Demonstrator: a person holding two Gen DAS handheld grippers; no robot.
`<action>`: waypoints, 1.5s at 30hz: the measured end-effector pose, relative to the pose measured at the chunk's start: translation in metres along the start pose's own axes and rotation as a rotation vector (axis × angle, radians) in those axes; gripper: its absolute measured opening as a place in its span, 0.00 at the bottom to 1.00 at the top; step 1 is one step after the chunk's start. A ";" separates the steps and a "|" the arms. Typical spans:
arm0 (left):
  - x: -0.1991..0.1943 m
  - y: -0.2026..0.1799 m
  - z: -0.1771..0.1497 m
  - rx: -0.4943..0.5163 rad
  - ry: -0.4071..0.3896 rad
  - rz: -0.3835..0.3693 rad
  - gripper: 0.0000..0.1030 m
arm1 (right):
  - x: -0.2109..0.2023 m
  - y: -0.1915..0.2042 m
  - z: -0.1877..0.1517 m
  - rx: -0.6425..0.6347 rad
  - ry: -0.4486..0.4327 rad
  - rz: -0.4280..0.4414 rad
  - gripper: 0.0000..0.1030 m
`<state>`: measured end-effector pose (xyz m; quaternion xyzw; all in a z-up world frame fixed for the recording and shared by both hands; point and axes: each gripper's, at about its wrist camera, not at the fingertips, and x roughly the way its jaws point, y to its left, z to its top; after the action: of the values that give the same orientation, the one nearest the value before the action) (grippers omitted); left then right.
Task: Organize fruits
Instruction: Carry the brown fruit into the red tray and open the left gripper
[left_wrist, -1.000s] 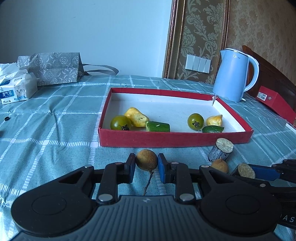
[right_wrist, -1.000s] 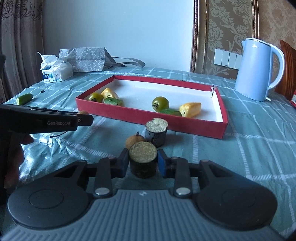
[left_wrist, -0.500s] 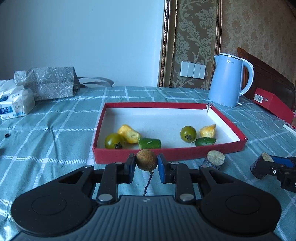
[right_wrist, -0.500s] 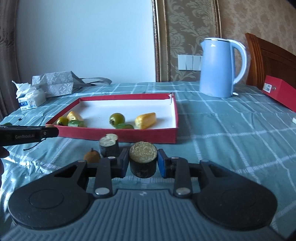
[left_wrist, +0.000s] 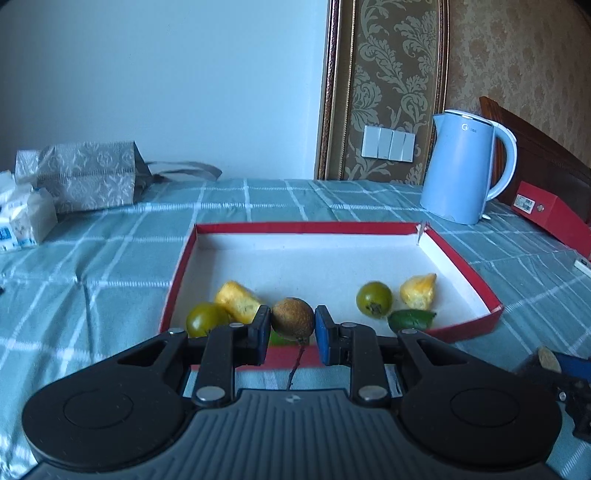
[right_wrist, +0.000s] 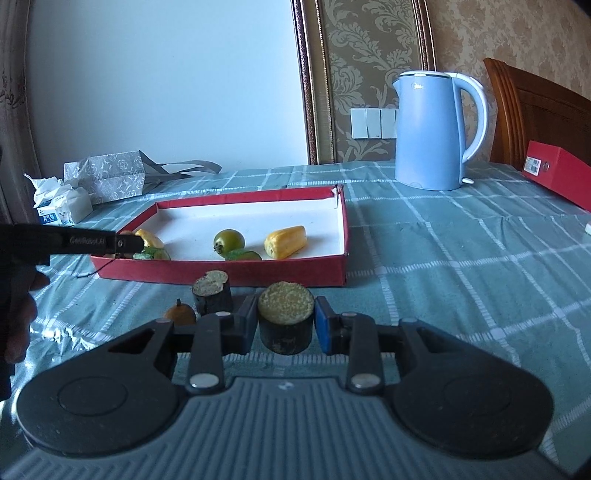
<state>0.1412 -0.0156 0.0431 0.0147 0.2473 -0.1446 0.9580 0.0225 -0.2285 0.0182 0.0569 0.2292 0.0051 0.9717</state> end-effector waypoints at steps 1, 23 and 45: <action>0.001 -0.001 0.003 0.009 -0.009 0.005 0.24 | 0.000 0.000 0.000 0.000 0.000 0.001 0.30; 0.075 -0.003 0.025 -0.005 0.079 0.074 0.24 | 0.011 -0.004 0.003 0.001 0.022 0.028 0.30; 0.093 -0.007 0.019 0.052 0.089 0.136 0.25 | 0.018 0.001 0.002 -0.010 0.040 0.040 0.30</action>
<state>0.2258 -0.0494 0.0155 0.0626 0.2841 -0.0847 0.9530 0.0400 -0.2275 0.0120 0.0563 0.2474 0.0267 0.9669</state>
